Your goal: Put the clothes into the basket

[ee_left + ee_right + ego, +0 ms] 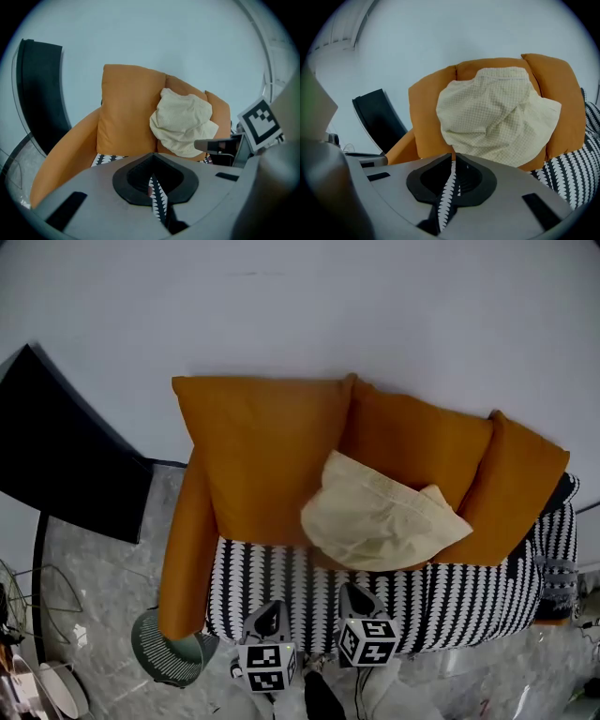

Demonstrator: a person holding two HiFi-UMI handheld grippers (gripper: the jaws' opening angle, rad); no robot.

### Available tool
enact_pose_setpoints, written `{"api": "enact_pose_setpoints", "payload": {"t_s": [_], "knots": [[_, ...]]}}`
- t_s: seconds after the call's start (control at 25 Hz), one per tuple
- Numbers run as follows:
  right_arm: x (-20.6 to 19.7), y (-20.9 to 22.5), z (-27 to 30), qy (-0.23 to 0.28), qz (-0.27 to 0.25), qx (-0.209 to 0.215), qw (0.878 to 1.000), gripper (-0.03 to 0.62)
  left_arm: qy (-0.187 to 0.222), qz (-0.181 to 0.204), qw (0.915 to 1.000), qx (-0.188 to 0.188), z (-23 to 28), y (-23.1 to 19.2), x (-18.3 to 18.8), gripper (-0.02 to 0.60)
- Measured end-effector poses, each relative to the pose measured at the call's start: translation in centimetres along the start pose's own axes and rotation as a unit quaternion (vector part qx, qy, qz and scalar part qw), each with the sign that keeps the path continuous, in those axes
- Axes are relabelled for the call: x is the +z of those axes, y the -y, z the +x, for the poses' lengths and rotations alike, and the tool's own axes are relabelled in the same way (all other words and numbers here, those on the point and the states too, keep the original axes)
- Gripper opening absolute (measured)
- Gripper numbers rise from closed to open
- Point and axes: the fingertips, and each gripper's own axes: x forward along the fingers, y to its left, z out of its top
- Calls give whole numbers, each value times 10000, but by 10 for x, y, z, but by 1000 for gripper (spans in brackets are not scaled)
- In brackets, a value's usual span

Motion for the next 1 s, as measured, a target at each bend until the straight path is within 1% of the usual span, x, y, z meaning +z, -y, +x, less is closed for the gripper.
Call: {"api": "enact_pose_setpoints", "payload": {"t_s": [0.16,0.28,0.32,0.36,0.4,0.6,0.76,1.0], "knots": [[-11,9,21,-37,-135,-100,9999,25,-65,-157,9999,-5,12,0,-11,2],[-19,10,35,-100,-33,15,9999,34,-80,-289,9996,4,17,-3,-17,3],[-21,10,40,-130,-9,44,9999,81,-92,-299,9995,18,19,-5,-19,2],[-23,11,43,-153,-22,43,9999,112,-106,-302,9995,37,21,-6,-21,2],[-25,13,46,-166,-68,16,9998,120,-121,-309,9994,59,23,-7,-22,3],[-23,21,60,-132,-370,-217,9990,155,-179,-422,9988,192,30,-19,-31,2],[-22,26,77,-284,-488,-405,9976,186,-281,-459,9982,272,41,-30,-36,2],[-20,32,96,-311,-1025,-703,9918,203,-290,-517,9977,327,51,-39,-38,2]]}}
